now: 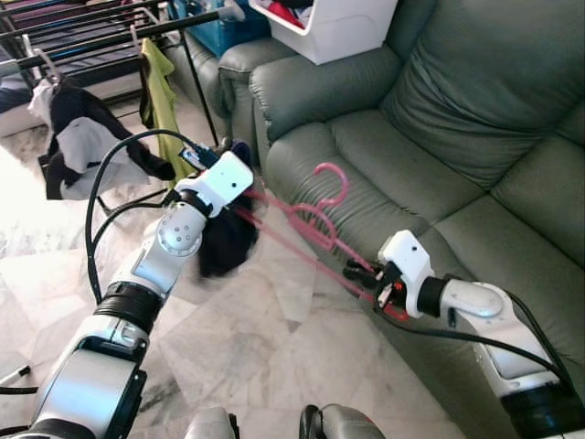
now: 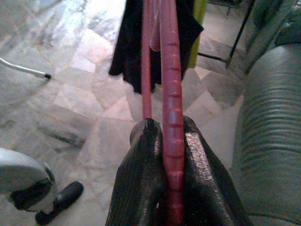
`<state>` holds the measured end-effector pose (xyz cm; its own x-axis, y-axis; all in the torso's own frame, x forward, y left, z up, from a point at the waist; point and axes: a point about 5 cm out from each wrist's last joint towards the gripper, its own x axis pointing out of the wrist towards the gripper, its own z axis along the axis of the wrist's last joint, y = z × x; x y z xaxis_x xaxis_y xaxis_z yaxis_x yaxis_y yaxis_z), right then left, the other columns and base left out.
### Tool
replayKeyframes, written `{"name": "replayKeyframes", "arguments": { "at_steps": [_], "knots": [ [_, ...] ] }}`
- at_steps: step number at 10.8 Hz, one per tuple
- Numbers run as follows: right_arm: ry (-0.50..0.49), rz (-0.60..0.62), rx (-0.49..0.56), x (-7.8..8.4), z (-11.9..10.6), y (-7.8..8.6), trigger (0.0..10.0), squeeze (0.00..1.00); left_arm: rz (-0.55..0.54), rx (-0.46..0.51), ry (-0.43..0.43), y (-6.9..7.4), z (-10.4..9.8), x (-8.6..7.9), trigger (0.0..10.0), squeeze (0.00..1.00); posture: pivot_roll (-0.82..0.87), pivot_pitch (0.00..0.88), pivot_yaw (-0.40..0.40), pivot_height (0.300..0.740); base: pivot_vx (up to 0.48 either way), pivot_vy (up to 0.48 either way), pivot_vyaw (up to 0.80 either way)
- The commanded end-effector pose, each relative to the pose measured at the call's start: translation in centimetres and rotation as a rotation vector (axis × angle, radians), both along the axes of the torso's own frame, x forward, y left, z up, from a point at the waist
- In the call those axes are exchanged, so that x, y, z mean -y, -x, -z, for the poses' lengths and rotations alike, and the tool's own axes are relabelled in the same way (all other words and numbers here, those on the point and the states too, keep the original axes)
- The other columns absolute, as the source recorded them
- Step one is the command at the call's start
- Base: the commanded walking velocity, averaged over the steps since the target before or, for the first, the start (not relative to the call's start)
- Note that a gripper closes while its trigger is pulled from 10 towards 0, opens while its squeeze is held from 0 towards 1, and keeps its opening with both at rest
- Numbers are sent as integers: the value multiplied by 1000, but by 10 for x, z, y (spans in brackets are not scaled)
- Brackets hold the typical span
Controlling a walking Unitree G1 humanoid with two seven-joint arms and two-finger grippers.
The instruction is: Hang hanger
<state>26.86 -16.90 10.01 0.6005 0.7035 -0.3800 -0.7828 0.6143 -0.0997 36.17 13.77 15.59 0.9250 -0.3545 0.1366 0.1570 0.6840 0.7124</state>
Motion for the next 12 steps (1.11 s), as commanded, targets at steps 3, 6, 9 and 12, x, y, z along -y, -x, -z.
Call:
{"name": "replayKeyframes", "arguments": {
  "at_steps": [3, 6, 9, 12],
  "knots": [
    [50, 174, -79, 13, 23, -6, 10000, 0, 44, 77, 62, 2, -21, 12, 10000, 0, -47, 65, -12, 740, 0, 0, 0],
    [32, 423, -142, 24, 42, -16, 10000, 0, 34, 71, 175, 3, -31, 13, 10000, 0, -45, 66, -12, 740, 0, 0, 0],
    [-169, 867, 37, 60, 9, -51, 10000, 0, 89, 17, 175, 20, -19, 22, 10000, 0, -42, 66, -9, 740, 0, 0, 0],
    [-299, 1161, 178, 91, -19, -65, 10000, 0, 205, -65, 252, 63, 5, 35, 10000, 0, -38, 66, -15, 740, 0, 0, 0]
  ]
}}
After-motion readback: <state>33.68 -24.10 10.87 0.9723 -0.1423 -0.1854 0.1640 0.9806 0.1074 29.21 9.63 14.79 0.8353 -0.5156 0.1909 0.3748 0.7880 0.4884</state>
